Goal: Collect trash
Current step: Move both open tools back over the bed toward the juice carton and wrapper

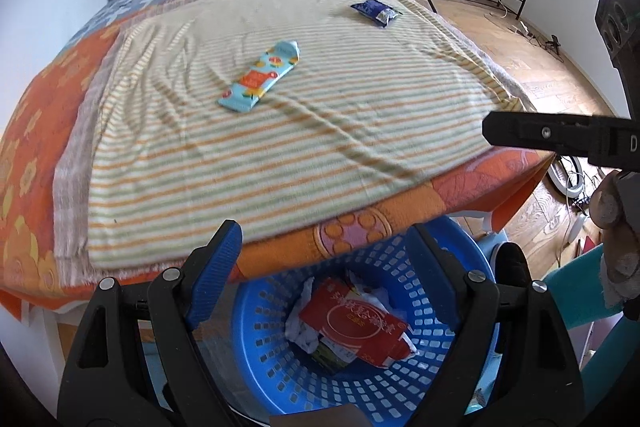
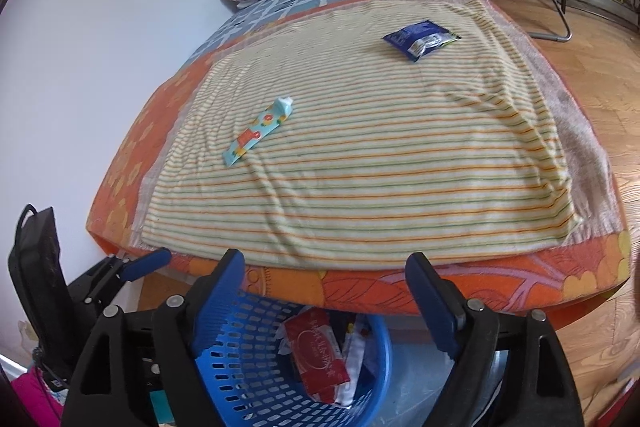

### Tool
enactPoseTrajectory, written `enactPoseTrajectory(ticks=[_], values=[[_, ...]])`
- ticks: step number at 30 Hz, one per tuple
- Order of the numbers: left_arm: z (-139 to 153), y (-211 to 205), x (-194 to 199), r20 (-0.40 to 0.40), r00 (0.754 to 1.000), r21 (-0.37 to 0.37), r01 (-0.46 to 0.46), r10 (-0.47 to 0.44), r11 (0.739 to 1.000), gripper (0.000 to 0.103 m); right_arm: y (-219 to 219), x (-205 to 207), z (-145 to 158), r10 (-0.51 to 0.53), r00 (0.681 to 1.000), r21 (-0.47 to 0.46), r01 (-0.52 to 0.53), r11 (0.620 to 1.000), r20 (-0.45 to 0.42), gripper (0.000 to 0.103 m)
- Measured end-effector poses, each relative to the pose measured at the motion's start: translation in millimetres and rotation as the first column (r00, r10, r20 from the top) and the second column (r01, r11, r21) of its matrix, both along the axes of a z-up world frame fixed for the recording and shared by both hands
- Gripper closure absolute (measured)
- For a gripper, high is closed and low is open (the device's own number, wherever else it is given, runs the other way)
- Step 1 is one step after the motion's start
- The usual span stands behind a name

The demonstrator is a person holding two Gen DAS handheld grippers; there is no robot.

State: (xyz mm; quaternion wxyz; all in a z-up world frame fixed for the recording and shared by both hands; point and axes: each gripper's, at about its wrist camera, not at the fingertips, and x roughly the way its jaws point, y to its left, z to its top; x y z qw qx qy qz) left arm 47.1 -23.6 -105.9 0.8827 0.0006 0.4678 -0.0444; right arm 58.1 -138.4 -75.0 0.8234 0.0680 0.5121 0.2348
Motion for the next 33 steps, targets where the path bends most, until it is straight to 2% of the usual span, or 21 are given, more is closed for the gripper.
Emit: enactPoseTrajectory(ticks=[7,11,14,17,25,31,33], values=[[6,1,19,0.012,1.000,0.024,0.012,-0.013,1.000,0.017,0,12,4,0.004,1.000,-0.069,-0.002,0.998,0.028,0.018],[9,3,35,0.003,0.999,0.031,0.033,-0.033,0.999,0.017,-2,27,4,-0.006,1.000,-0.074,0.006,0.997,0.007,0.016],[12,6,46,0.001,0.999,0.037,0.041,-0.041,0.998,0.017,-6,41,2,-0.014,1.000,-0.064,0.014,0.998,-0.007,0.005],[15,9,59,0.004,0.998,0.061,0.055,-0.056,0.997,0.017,-11,55,1,-0.038,0.999,-0.078,0.039,0.996,0.010,0.005],[13,26,96,-0.019,0.998,0.055,0.056,-0.055,0.997,0.017,-27,114,14,-0.101,0.990,-0.081,0.110,0.991,0.101,0.005],[8,36,127,-0.040,0.998,0.037,0.047,-0.046,0.998,0.020,-33,178,20,-0.168,0.983,-0.094,0.174,0.980,0.069,0.005],[6,37,137,-0.044,0.998,0.052,0.053,-0.051,0.997,0.021,-32,200,20,-0.180,0.983,-0.098,0.184,0.978,0.047,0.005]])
